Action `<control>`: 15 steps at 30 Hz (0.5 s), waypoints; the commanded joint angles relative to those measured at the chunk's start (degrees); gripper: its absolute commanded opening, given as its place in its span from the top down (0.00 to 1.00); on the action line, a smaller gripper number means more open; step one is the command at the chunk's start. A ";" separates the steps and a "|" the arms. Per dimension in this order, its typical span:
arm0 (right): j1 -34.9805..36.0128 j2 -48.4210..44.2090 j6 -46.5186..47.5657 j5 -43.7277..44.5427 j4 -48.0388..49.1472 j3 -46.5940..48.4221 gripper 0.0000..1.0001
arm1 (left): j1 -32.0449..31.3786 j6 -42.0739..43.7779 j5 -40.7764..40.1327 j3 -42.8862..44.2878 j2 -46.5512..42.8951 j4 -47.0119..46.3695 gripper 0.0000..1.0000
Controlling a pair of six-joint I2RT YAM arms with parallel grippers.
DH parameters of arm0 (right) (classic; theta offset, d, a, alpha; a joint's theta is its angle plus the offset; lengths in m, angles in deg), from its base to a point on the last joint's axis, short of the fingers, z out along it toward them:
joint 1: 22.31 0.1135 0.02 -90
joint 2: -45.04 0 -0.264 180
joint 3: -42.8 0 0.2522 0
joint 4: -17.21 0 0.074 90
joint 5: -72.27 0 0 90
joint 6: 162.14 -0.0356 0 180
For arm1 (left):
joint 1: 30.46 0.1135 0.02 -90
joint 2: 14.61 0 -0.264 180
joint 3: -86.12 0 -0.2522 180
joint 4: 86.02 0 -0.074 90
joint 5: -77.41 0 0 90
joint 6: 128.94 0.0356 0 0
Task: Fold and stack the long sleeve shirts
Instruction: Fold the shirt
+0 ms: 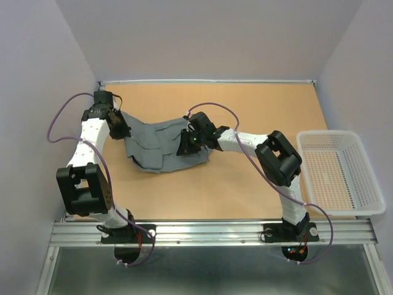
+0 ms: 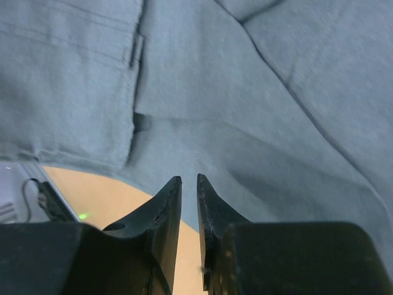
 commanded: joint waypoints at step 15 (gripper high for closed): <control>4.86 10.81 -7.57 -6.75 14.25 11.13 0.81 | -4.24 -1.31 -3.80 6.55 2.01 2.10 1.00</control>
